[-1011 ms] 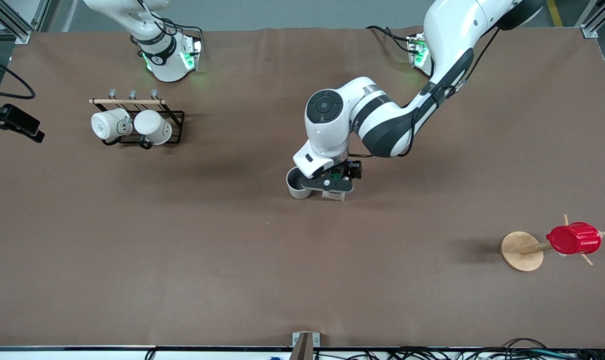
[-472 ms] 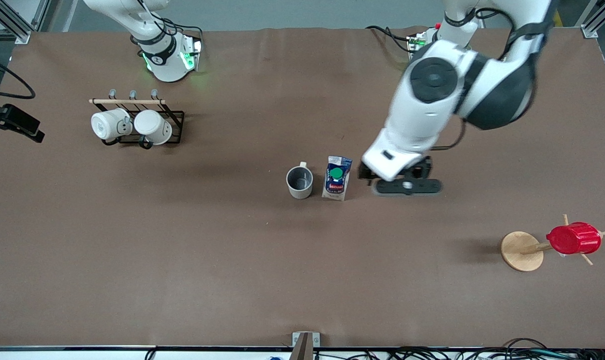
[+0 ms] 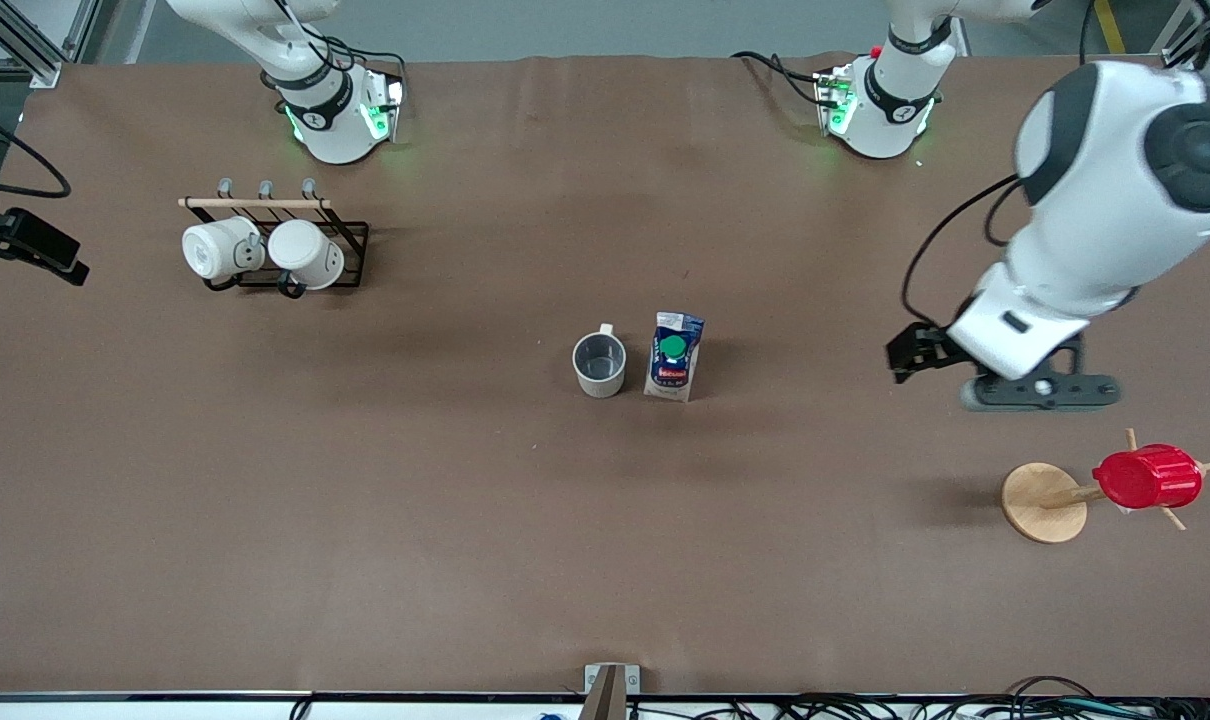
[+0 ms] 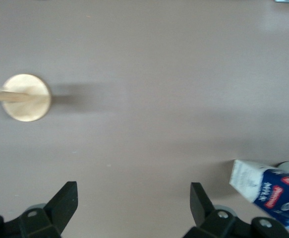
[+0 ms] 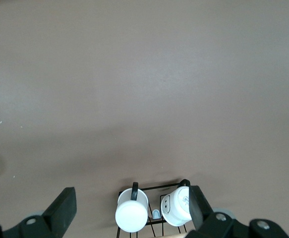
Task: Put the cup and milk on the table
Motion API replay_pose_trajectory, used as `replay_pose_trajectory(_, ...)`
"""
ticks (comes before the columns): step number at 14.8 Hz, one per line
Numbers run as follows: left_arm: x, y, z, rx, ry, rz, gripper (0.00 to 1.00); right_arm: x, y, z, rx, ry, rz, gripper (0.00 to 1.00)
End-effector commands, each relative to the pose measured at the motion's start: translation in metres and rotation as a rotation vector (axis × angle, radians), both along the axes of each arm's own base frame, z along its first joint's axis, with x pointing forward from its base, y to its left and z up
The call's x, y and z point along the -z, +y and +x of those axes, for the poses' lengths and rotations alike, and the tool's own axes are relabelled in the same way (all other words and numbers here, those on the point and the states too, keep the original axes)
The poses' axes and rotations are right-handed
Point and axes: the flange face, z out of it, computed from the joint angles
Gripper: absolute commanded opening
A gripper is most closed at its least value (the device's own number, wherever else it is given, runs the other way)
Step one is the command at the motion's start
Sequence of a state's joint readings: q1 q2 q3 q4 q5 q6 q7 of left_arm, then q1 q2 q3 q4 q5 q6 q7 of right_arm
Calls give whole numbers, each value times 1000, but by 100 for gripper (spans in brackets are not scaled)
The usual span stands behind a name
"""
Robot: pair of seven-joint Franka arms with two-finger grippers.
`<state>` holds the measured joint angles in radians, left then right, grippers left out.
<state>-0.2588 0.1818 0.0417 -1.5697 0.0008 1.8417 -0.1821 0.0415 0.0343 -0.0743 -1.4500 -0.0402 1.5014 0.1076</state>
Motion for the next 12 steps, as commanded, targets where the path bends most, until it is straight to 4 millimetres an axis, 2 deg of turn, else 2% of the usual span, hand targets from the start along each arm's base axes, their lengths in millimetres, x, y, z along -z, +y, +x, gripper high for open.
replay_pose_trajectory(1,-16,48,-23,29,-2,-54,100,-3,-2,-1,-6,-5,19,100)
replay_pose_trajectory(2,-19,64,-32,27,-4,-62,100,-3,-2,-1,-7,-5,18,100)
replay_pose_trajectory(6,-36,97,-46,3,-24,-63,100,-2,-2,-1,-7,-2,19,100)
replay_pose_trajectory(9,-38,107,-52,3,-23,-56,100,-2,-2,-1,-7,-2,19,100)
replay_pose_trajectory(11,-38,96,-50,17,-14,-44,100,-2,-3,-1,-5,-2,19,100)
replay_pose_trajectory(12,-47,95,-46,23,-31,-21,100,-2,-4,-1,-4,-2,19,100)
